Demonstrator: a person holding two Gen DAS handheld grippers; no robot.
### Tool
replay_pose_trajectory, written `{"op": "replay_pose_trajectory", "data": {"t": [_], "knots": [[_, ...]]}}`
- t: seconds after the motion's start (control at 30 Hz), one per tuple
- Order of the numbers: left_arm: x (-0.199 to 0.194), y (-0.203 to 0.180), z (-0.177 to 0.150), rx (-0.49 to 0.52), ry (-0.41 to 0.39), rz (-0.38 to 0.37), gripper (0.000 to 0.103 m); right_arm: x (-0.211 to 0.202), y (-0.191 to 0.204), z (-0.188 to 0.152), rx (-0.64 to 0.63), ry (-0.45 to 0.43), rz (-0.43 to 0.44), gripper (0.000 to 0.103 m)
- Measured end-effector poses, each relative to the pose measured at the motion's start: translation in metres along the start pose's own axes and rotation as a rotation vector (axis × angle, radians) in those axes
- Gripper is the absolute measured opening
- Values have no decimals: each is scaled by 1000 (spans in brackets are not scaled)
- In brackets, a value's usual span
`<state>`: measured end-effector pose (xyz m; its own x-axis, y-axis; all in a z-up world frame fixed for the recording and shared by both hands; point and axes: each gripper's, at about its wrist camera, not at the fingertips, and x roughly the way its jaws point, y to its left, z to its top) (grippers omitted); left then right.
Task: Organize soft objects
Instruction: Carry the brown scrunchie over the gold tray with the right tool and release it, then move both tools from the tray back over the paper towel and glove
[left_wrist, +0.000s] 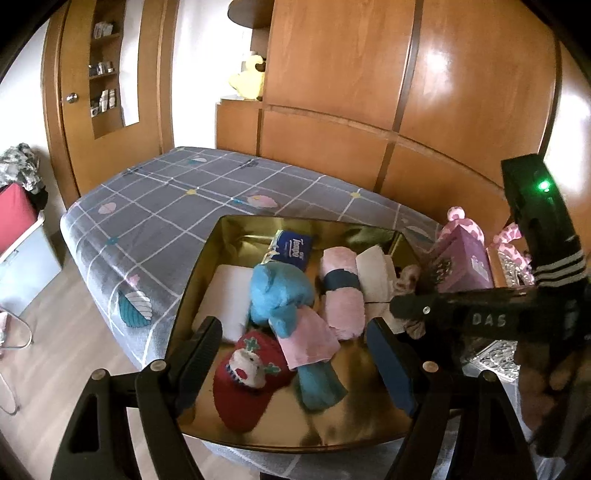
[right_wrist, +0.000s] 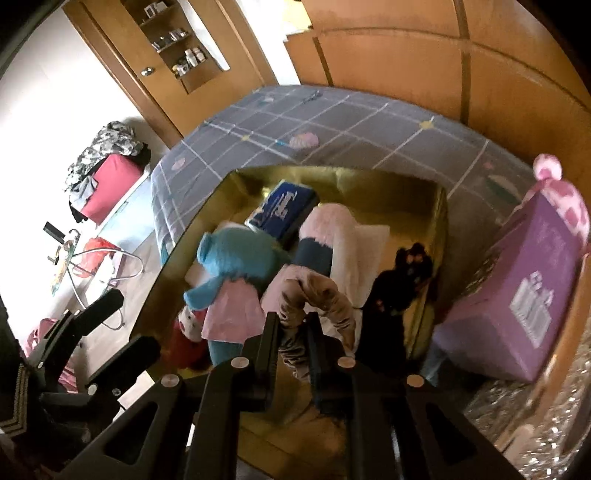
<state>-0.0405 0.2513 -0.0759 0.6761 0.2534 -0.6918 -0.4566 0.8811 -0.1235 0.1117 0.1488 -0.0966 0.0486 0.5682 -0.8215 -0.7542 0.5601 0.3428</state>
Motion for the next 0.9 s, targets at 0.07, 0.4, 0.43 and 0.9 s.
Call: {"op": "replay_pose_trajectory", "data": {"t": [0.07,0.4,0.43,0.9], "knots": [[0,0,0,1,-1,2,81,6,-1,0,15,15,-6,19],[2,1,1,0,0,6,81,7,1,-6,46,6,-15,41],[2,1,1,-1,-1,4,81,4,0,-7,48,-6,-18,41],[-7,-11,0,32,-21,-10,81,-60,-7,-24,65,-192,-130,43]]}}
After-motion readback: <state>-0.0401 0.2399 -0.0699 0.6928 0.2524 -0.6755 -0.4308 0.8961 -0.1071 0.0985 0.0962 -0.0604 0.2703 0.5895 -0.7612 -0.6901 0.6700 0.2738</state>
